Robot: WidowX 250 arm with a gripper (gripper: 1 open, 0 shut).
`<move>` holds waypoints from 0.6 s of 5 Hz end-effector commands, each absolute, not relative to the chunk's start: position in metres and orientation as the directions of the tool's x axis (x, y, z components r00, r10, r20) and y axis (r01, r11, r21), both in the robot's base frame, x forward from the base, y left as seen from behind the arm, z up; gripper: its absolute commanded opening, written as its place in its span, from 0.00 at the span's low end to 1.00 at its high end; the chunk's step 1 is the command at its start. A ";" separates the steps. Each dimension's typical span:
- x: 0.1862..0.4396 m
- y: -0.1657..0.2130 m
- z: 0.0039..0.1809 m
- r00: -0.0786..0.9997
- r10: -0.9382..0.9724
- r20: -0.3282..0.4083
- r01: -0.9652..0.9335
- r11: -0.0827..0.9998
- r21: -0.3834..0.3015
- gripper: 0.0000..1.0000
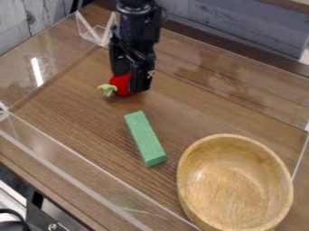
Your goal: Move the red object to the right side of the table
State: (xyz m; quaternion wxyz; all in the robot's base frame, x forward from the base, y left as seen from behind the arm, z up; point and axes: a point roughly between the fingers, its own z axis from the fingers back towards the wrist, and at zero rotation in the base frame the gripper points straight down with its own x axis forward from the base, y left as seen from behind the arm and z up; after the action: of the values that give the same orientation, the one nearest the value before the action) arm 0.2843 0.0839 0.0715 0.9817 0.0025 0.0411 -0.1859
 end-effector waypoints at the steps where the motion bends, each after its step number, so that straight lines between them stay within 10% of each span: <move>1: 0.299 0.098 0.071 0.910 -0.414 -0.033 0.415 0.909 0.041 1.00; 3: 0.299 0.102 0.068 0.856 -0.517 0.009 0.515 0.854 0.070 1.00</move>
State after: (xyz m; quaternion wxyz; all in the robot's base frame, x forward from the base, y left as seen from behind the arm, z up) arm 0.2949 0.0967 0.0519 0.9627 0.0156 0.0080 -0.2701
